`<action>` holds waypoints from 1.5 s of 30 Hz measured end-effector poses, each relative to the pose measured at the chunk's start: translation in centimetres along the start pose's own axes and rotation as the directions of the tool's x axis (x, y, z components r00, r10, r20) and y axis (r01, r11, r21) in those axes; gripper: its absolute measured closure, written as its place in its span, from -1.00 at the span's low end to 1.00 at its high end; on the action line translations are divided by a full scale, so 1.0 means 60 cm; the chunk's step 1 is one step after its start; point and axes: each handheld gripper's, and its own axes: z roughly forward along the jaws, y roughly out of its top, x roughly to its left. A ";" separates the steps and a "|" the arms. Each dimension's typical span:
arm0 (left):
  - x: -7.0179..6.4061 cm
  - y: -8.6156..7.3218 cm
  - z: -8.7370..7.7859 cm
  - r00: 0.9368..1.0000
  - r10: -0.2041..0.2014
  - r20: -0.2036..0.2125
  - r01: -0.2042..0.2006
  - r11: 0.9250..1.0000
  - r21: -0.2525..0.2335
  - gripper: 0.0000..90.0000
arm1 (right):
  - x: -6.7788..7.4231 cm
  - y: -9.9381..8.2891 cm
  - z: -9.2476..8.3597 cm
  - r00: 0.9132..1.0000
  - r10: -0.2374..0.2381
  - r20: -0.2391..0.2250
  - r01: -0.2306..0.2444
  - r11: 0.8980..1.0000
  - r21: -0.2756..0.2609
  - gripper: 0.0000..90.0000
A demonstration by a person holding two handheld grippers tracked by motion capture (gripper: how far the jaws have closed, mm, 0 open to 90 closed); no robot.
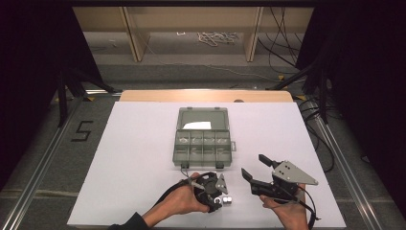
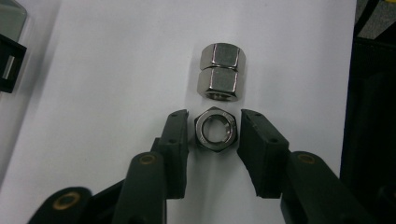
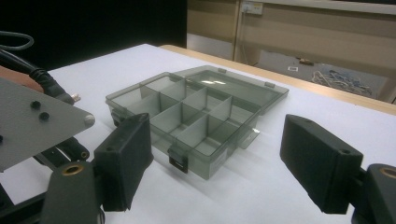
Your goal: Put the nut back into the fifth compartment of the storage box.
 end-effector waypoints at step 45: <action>0.059 -0.053 -0.106 0.991 -0.090 -0.103 0.080 0.992 -0.096 0.55 | -0.002 -0.002 0.002 1.000 0.006 -0.008 -0.006 1.000 0.002 -0.42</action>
